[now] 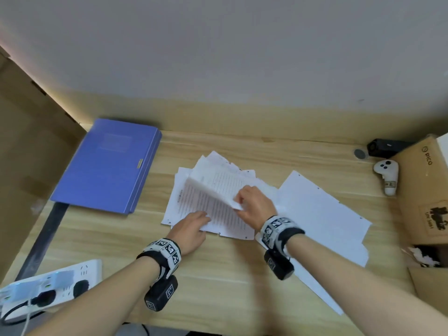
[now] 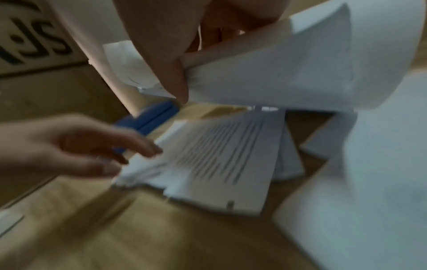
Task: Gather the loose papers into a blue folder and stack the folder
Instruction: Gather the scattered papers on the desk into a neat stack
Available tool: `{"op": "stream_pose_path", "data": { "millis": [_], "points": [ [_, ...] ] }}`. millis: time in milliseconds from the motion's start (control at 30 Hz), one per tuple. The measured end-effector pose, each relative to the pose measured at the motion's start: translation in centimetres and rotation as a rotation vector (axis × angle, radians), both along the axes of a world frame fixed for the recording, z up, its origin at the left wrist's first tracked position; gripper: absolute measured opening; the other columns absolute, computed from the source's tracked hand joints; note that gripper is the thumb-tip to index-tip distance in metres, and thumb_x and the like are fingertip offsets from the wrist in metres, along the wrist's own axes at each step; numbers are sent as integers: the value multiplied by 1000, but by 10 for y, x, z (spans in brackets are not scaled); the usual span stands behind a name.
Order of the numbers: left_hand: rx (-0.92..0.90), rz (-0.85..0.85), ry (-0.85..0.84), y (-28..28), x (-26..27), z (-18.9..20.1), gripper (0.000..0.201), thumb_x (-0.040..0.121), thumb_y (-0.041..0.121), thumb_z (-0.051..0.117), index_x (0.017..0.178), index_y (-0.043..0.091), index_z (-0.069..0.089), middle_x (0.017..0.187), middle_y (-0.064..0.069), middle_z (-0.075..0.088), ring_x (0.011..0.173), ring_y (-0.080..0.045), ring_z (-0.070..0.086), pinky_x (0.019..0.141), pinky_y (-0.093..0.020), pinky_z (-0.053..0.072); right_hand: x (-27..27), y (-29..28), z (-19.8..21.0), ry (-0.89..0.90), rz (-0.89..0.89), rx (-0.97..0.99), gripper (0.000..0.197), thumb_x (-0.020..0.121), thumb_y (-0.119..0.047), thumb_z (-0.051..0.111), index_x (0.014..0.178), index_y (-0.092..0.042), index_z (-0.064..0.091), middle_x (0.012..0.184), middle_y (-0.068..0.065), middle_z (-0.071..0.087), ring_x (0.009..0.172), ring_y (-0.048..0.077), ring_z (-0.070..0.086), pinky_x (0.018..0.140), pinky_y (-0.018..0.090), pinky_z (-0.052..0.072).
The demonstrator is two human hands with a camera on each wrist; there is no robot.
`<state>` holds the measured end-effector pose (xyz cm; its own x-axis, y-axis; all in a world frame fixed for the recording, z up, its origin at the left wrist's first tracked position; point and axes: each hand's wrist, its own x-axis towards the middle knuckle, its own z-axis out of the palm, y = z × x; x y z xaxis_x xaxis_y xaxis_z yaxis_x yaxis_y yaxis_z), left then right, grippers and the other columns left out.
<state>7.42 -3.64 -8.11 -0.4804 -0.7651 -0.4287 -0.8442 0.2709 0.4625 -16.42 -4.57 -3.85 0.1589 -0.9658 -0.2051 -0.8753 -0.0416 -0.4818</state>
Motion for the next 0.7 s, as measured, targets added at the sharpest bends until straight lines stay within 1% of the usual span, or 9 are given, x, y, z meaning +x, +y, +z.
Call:
{"op": "stream_pose_path", "data": {
  "millis": [67, 133, 233, 300, 367, 433, 567, 600, 700],
  "points": [
    [-31, 21, 74, 6, 11, 2, 47, 87, 14, 51, 134, 17, 57, 140, 5, 49, 130, -16, 47, 101, -33, 44, 17, 11, -32, 21, 45, 61, 24, 81, -29, 67, 82, -27, 43, 98, -7, 51, 95, 18, 49, 62, 29, 36],
    [-72, 35, 115, 13, 20, 5, 40, 88, 16, 53, 127, 20, 61, 131, 9, 56, 121, -11, 53, 93, -30, 48, 28, 22, -56, 15, 56, 114, 21, 81, -33, 66, 86, -24, 48, 101, -5, 51, 99, 19, 49, 63, 29, 35],
    [-161, 97, 166, 19, 27, 11, 24, 90, 21, 54, 108, 26, 70, 113, 12, 69, 105, -9, 61, 83, -25, 47, 35, 33, -76, 45, 83, 183, 26, 80, -43, 66, 93, -22, 56, 106, -4, 52, 104, 17, 47, 72, 28, 39],
    [-179, 138, 191, 17, 27, 13, 21, 91, 21, 56, 102, 26, 73, 104, 11, 72, 97, -9, 64, 81, -22, 46, 36, 35, -78, 62, 116, 182, 34, 73, -52, 66, 93, -25, 57, 107, -6, 52, 104, 17, 45, 82, 29, 44],
    [-183, 114, 205, 14, 21, 14, 23, 91, 18, 54, 104, 24, 72, 105, 11, 71, 100, -9, 63, 82, -27, 50, 34, 37, -76, 30, 132, 215, 45, 69, -62, 63, 97, -27, 59, 109, -8, 51, 104, 14, 42, 87, 30, 43],
    [-201, 65, 194, 9, 11, 13, 26, 91, 15, 51, 107, 22, 70, 109, 12, 68, 104, -11, 60, 80, -35, 53, 30, 35, -71, -14, 142, 273, 47, 75, -64, 59, 104, -27, 60, 114, -8, 51, 106, 12, 43, 90, 32, 43],
    [-29, -8, -12, -7, -13, 3, 38, 94, 18, 46, 130, 18, 57, 140, 6, 50, 127, -18, 47, 92, -37, 48, 5, 32, -55, -165, 17, 352, 42, 87, -58, 48, 105, -23, 62, 110, -6, 61, 99, 13, 58, 89, 38, 49],
    [22, -47, -100, -9, -19, 1, 38, 94, 18, 45, 131, 16, 55, 142, 3, 45, 128, -21, 45, 91, -36, 47, -6, 32, -52, -181, -50, 355, 38, 89, -53, 48, 103, -21, 63, 106, -5, 63, 96, 14, 60, 86, 37, 50],
    [27, -88, -295, -15, -38, -3, 32, 92, 13, 42, 121, 13, 55, 132, -4, 43, 114, -24, 45, 78, -36, 45, -51, 35, -42, -154, -264, 307, 28, 91, -39, 50, 101, -16, 63, 104, -1, 61, 99, 20, 61, 82, 35, 48]
  ]
}}
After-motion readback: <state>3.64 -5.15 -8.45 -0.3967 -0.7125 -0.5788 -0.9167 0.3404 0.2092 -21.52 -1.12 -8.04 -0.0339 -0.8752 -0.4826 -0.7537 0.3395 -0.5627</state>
